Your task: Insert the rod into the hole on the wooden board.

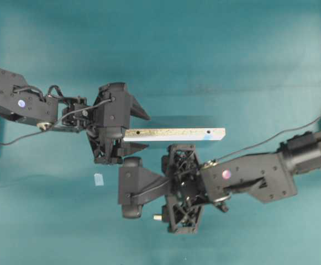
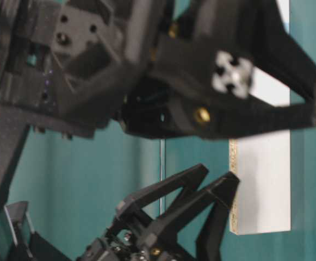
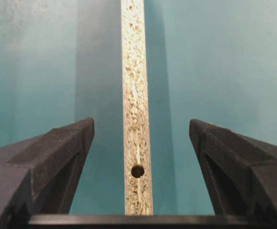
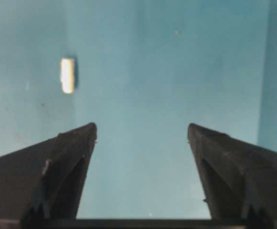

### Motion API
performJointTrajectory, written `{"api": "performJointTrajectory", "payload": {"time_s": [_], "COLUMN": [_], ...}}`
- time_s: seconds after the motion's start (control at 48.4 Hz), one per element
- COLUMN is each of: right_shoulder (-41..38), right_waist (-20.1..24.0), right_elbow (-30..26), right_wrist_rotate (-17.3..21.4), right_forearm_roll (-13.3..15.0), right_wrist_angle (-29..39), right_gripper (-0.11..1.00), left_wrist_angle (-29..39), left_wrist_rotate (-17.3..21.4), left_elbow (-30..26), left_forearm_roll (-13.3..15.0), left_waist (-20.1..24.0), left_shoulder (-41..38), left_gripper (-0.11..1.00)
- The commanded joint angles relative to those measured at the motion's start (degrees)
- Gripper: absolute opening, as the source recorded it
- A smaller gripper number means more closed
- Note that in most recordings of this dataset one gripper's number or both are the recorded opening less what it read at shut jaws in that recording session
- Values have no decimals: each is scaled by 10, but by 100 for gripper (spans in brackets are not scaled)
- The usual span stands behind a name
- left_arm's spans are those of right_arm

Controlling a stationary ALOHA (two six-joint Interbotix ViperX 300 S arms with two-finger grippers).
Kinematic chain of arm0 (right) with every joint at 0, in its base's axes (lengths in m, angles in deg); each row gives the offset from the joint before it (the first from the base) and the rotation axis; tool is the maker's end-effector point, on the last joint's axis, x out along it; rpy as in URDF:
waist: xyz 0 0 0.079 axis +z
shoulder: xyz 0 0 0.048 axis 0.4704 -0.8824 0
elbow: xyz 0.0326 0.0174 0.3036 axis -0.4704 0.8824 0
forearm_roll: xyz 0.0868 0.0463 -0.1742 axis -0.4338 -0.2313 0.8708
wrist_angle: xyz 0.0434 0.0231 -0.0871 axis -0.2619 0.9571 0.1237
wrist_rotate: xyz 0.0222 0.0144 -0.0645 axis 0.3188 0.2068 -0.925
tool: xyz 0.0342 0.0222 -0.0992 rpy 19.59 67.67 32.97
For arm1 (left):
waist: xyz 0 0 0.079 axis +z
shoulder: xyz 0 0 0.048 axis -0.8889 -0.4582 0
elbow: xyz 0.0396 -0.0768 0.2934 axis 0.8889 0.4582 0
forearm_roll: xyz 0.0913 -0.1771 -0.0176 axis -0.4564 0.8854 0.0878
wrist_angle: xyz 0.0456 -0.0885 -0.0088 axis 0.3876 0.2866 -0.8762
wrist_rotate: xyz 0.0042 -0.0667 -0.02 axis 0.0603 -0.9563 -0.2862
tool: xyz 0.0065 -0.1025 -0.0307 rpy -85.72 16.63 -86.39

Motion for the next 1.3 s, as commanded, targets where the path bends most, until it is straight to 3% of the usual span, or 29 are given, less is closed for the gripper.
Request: {"api": "performJointTrajectory", "payload": {"time_s": [0.0,0.495,0.743,1.28], "right_shoulder": [-2,-65,-81,-105], "right_waist": [5,6,12,26], "right_elbow": [-28,-108,-115,-118], "right_wrist_rotate": [0,3,27,26], "right_forearm_roll": [-4,-10,-32,-31], "right_wrist_angle": [5,49,50,10], "right_gripper": [84,84,84,84], "left_wrist_angle": [-16,-54,-62,-68], "left_wrist_rotate": [-2,-20,-20,-20], "left_elbow": [-4,11,14,12], "left_forearm_roll": [1,2,2,2], "left_waist": [-3,-1,7,14], "left_shoulder": [-4,-34,-38,-40], "left_gripper": [94,94,94,94]}}
